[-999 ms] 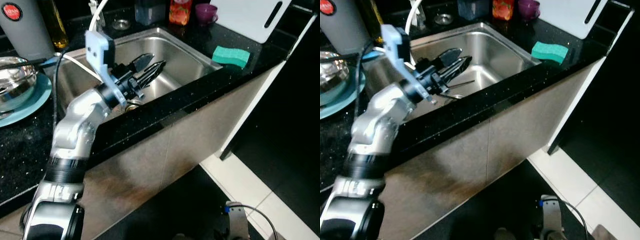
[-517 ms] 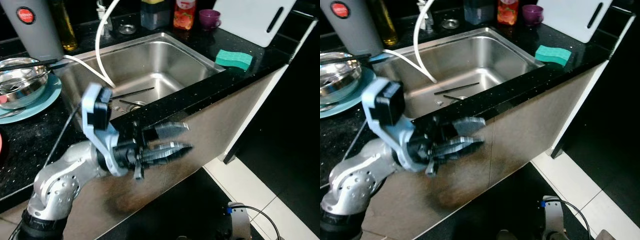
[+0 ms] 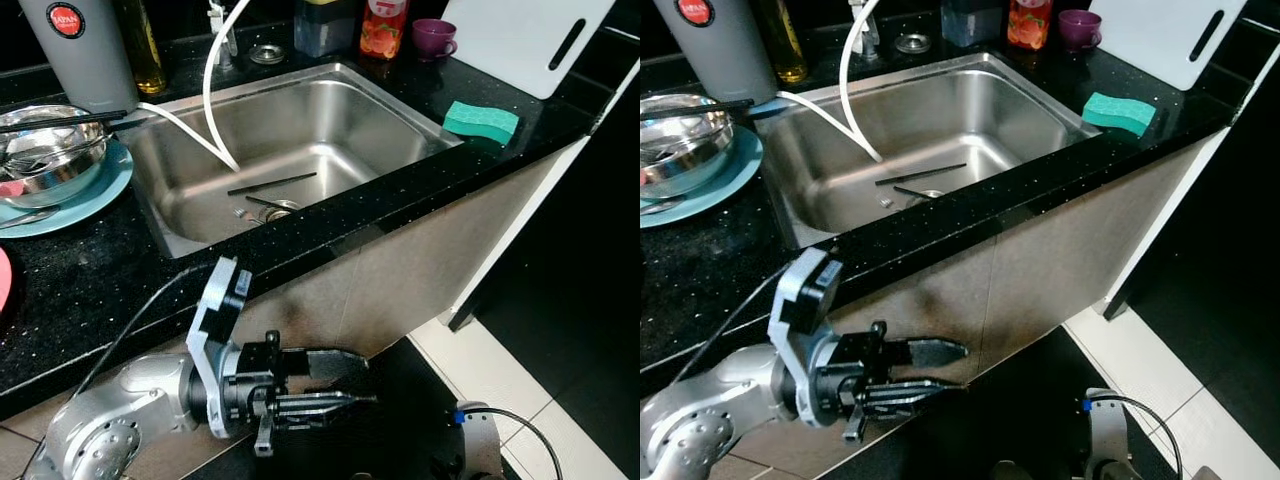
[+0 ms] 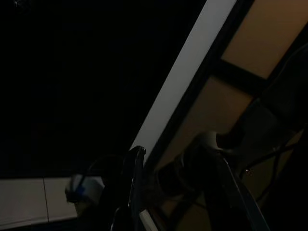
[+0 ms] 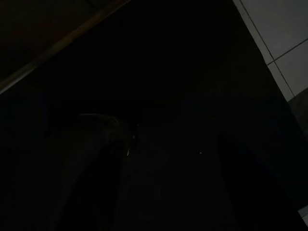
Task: Kitchen organization
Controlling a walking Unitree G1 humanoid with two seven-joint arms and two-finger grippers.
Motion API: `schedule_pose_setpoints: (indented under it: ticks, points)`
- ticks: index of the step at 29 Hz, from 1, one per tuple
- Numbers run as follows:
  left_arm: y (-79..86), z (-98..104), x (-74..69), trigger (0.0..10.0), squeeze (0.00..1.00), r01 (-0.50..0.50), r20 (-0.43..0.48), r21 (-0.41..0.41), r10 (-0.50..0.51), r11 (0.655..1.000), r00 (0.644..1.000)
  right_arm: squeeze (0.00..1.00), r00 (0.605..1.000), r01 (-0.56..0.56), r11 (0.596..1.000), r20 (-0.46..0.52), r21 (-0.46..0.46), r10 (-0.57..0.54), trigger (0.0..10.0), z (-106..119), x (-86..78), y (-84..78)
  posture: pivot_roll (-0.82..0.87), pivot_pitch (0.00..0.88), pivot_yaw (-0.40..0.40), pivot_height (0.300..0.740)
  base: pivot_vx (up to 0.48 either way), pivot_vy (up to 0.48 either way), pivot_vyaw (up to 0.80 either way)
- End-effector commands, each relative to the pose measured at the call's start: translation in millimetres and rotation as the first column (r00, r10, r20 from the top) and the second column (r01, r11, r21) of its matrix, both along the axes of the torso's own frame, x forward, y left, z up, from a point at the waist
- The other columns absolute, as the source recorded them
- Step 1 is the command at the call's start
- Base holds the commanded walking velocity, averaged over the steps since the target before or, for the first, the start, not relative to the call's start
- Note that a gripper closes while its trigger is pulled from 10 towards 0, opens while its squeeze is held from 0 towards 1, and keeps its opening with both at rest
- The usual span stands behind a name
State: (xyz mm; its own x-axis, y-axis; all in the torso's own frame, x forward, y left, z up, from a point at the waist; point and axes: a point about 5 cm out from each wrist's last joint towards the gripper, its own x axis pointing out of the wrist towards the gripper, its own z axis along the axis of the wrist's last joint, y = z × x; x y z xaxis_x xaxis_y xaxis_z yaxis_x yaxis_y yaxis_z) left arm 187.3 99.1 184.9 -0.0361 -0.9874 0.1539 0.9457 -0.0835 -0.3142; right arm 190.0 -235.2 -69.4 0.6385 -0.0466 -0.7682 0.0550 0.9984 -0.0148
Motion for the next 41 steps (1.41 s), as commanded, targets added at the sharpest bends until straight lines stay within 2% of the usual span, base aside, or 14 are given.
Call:
schedule_pose_setpoints:
  ticks: [1, 8, 13, 18, 19, 20, 23, 27, 29, 34, 35, 39, 40, 41]
  points:
    - [0.5, -3, -3.7, 10.0, 0.00, 0.016, -0.007, 0.033, -0.016, 0.999, 1.000, 0.00, 1.000, 0.006, 1.000, -0.014, 0.010, -0.006, 10.0, -3, -4.9, 0.5, 0.02, 0.130, -0.015, 0.740, 0.000, 0.000, 0.00]
    - [8.9, -9, 1.0, 10.0, 0.00, -0.061, -0.027, 0.050, 0.062, 0.997, 0.998, 0.00, 1.000, 0.003, 1.000, -0.013, 0.024, -0.002, 10.0, -2, -3.2, 2.1, 0.04, 0.135, -0.023, 0.740, 0.000, 0.000, 0.00]
    - [13.1, -19, 0.2, 10.0, 0.00, -0.074, -0.054, 0.083, 0.079, 0.994, 0.995, 0.00, 1.000, -0.001, 1.000, -0.014, 0.023, 0.001, 10.0, -2, -3.1, 2.0, 0.03, 0.134, -0.025, 0.740, 0.000, 0.000, 0.00]
    - [24.0, -41, -2.0, 10.0, 0.00, -0.070, -0.110, 0.174, 0.090, 0.982, 0.990, 0.00, 1.000, 0.001, 1.000, -0.014, 0.027, -0.001, 10.0, -2, -3.4, 2.1, 0.03, 0.130, -0.020, 0.740, 0.000, 0.000, 0.00]
    - [24.0, -41, -2.0, 10.0, 0.00, -0.070, -0.110, 0.174, 0.090, 0.982, 0.990, 0.00, 1.000, 0.001, 1.000, -0.014, 0.027, -0.001, 10.0, -2, -3.4, 2.1, 0.03, 0.130, -0.020, 0.740, 0.000, 0.000, 0.00]
    - [27.6, -48, -2.2, 10.0, 0.00, -0.070, -0.115, 0.220, 0.097, 0.973, 0.989, 0.00, 1.000, 0.002, 1.000, -0.014, 0.028, -0.002, 10.0, -2, -3.4, 2.2, 0.03, 0.130, -0.021, 0.740, 0.000, 0.000, 0.00]
    - [31.4, -55, -2.0, 10.0, 0.00, -0.076, -0.120, 0.257, 0.110, 0.963, 0.987, 0.00, 1.000, 0.003, 1.000, -0.013, 0.029, -0.003, 10.0, -2, -3.4, 2.2, 0.02, 0.129, -0.020, 0.740, 0.000, 0.000, 0.00]
    - [38.6, -72, 0.5, 10.0, 0.00, -0.111, -0.115, 0.346, 0.160, 0.932, 0.980, 0.00, 1.000, 0.006, 1.000, -0.011, 0.031, -0.006, 10.0, -2, -3.5, 2.2, 0.02, 0.128, -0.019, 0.740, 0.000, 0.000, 0.00]
    - [39.3, -74, 0.9, 10.0, 0.00, -0.115, -0.114, 0.357, 0.166, 0.927, 0.980, 0.00, 1.000, 0.007, 0.999, -0.010, 0.031, -0.006, 10.0, -2, -3.4, 2.2, 0.02, 0.128, -0.019, 0.740, 0.000, 0.000, 0.00]
    - [51.2, -96, 16.3, 10.0, 0.00, -0.211, -0.014, 0.503, 0.252, 0.838, 0.968, 0.00, 1.000, 0.008, 0.999, -0.001, 0.034, -0.008, 10.0, -1, -1.5, 3.0, 0.02, 0.137, -0.015, 0.740, 0.000, 0.000, 0.00]
    - [51.2, -96, 16.3, 10.0, 0.00, -0.211, -0.014, 0.503, 0.252, 0.838, 0.968, 0.00, 1.000, 0.008, 0.999, -0.001, 0.034, -0.008, 10.0, -1, -1.5, 3.0, 0.02, 0.137, -0.015, 0.740, 0.000, 0.000, 0.00]
    - [60.9, -119, 13.1, 10.0, 0.00, -0.189, 0.027, 0.629, 0.222, 0.754, 0.975, 0.00, 1.000, 0.010, 0.999, 0.002, 0.039, -0.011, 10.0, -1, -1.1, 3.8, 0.02, 0.136, -0.014, 0.740, 0.000, 0.000, 0.00]
    - [62.3, -123, 12.2, 10.0, 0.00, -0.186, 0.037, 0.646, 0.212, 0.740, 0.976, 0.00, 1.000, 0.011, 0.999, 0.002, 0.039, -0.011, 10.0, -1, -1.1, 4.0, 0.02, 0.135, -0.014, 0.740, 0.000, 0.000, 0.00]
    - [62.3, -123, 12.2, 10.0, 0.00, -0.186, 0.037, 0.646, 0.212, 0.740, 0.976, 0.00, 1.000, 0.011, 0.999, 0.002, 0.039, -0.011, 10.0, -1, -1.1, 4.0, 0.02, 0.135, -0.014, 0.740, 0.000, 0.000, 0.00]
